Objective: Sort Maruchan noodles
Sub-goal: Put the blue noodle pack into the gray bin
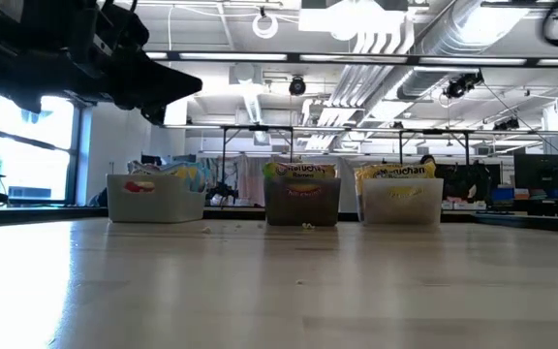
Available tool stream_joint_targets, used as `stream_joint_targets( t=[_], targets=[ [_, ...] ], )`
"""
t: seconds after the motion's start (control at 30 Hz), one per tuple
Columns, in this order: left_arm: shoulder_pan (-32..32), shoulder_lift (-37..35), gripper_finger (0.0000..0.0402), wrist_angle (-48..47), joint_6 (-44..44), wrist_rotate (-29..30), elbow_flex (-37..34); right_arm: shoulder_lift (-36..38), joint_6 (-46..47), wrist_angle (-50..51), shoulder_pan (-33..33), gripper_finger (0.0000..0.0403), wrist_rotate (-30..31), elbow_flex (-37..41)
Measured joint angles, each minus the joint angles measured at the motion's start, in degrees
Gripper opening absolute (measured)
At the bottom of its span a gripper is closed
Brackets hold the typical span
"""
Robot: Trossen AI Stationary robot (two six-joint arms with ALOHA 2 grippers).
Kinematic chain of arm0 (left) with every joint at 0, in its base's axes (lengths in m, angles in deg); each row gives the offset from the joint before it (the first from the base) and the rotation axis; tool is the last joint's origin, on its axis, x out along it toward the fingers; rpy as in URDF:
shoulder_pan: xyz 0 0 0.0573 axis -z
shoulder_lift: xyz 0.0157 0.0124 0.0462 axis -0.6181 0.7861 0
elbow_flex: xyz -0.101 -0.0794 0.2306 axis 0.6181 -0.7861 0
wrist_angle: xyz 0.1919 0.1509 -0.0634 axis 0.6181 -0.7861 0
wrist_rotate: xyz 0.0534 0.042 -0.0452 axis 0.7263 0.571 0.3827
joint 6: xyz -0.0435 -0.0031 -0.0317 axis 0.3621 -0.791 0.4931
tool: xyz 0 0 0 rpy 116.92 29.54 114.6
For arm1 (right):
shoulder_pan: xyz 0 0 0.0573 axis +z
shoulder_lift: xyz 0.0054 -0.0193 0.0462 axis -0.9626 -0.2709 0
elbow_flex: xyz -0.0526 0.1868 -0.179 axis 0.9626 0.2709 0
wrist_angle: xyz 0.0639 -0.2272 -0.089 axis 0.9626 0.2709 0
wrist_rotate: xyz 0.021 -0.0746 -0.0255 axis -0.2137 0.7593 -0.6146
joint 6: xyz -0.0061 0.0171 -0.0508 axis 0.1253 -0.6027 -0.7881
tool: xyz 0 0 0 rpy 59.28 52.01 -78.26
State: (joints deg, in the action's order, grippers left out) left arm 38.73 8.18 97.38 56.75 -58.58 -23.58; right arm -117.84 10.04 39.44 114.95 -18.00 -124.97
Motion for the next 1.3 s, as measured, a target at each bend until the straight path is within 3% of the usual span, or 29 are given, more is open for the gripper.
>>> stream_joint_targets(
  t=[0.13, 0.27, 0.53, 0.9, 1.3],
  targets=[
    [0.0, 3.4, 0.0003, 0.0, 0.0, -0.2, 2.2, -4.2, 6.5, -1.5, 6.4, 0.0, -6.7, 0.0],
    [0.3, 7.0, 0.0003, -0.2, 0.3, -0.6, 4.0, -9.0, 4.9, -5.6, 7.9, 0.0, -11.8, 0.0],
    [1.4, 10.6, 0.0003, -0.4, 0.5, -0.6, 6.2, -14.8, -4.0, -8.6, 5.0, 0.0, -11.4, 0.0],
    [1.5, 10.7, 0.0025, -1.2, -0.8, -0.2, 6.6, -14.9, -21.1, -19.4, -9.0, 0.0, -3.4, -0.3],
    [2.0, 10.9, 0.0073, -4.3, 6.1, -0.1, 6.6, -15.4, -43.8, -42.5, -28.9, 0.0, 11.4, 0.1]
  ],
)
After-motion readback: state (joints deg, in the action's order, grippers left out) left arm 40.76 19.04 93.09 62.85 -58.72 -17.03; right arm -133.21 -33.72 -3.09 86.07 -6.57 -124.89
